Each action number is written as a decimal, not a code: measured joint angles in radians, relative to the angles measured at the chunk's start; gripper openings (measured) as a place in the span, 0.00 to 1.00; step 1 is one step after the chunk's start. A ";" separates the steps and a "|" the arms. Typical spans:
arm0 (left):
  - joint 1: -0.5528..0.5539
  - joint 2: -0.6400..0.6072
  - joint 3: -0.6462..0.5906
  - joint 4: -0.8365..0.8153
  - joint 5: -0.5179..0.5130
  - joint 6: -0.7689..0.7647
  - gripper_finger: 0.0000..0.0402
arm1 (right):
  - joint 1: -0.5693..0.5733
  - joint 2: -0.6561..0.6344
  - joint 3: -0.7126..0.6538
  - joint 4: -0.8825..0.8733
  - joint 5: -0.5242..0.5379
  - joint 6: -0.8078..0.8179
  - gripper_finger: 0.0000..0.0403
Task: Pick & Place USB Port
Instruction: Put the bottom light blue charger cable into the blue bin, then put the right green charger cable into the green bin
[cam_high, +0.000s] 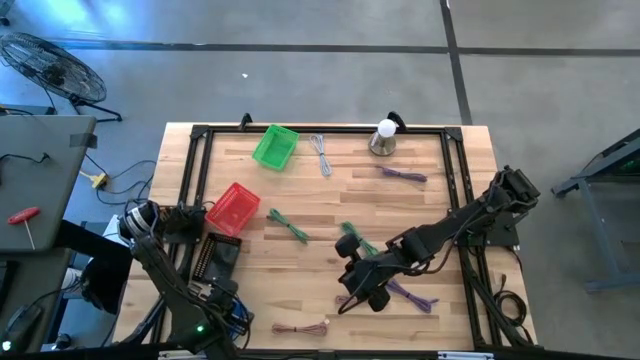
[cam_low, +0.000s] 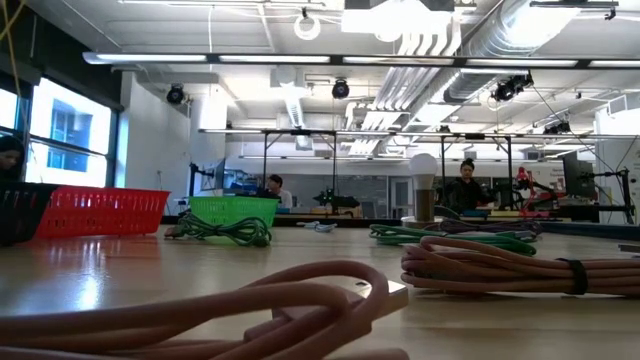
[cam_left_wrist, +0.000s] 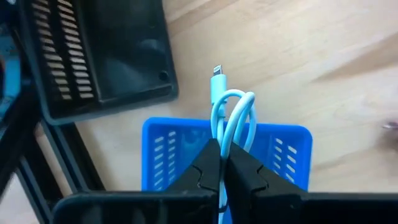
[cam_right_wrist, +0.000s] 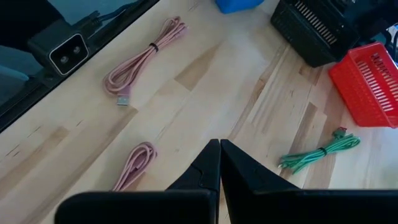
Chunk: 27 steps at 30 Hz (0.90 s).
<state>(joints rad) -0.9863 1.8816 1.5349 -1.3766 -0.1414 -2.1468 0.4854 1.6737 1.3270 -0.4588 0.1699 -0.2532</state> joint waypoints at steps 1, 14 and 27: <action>0.001 0.000 0.000 0.016 0.010 -0.006 0.02 | 0.000 0.000 0.000 0.000 0.000 0.000 0.00; 0.012 -0.001 0.000 0.027 -0.002 -0.012 0.25 | 0.000 0.000 0.000 -0.008 -0.023 0.003 0.04; 0.098 -0.001 0.000 -0.133 -0.319 0.226 0.47 | -0.001 0.000 0.000 0.009 0.134 0.001 0.22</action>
<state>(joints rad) -0.8886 1.8805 1.5349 -1.5094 -0.4607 -1.9212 0.4847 1.6741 1.3266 -0.4496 0.3042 -0.2521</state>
